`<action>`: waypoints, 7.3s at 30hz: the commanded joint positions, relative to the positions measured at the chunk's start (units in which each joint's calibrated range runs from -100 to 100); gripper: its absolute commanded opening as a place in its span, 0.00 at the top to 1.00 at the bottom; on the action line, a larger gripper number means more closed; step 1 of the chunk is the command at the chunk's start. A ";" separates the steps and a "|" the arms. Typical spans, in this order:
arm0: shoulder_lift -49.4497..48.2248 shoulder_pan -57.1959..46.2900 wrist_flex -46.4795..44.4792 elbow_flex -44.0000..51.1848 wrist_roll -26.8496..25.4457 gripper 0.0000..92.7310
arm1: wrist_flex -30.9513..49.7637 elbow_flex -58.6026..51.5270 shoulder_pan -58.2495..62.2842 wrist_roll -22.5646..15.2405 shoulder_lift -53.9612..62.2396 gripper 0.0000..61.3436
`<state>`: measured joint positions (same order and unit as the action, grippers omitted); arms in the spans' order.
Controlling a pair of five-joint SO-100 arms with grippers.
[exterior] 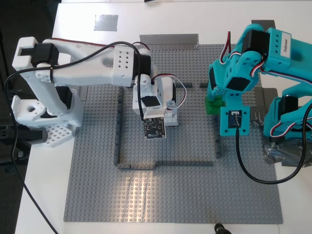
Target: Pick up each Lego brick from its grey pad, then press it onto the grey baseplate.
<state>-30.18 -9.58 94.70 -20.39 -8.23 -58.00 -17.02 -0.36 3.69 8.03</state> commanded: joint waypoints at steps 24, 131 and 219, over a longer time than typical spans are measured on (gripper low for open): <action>-7.85 -0.18 5.30 0.30 0.25 1.00 | 0.48 -2.08 -0.54 -0.49 -0.99 0.94; 14.98 3.09 -24.96 -7.83 7.62 1.00 | -25.23 39.55 -71.27 -5.47 -4.94 1.00; 25.03 3.09 -24.56 2.20 7.13 1.00 | -22.14 34.94 -75.26 -5.03 -4.94 1.00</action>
<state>-4.90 -5.96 69.04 -20.39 -0.86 -79.73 14.22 -75.82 -1.34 1.30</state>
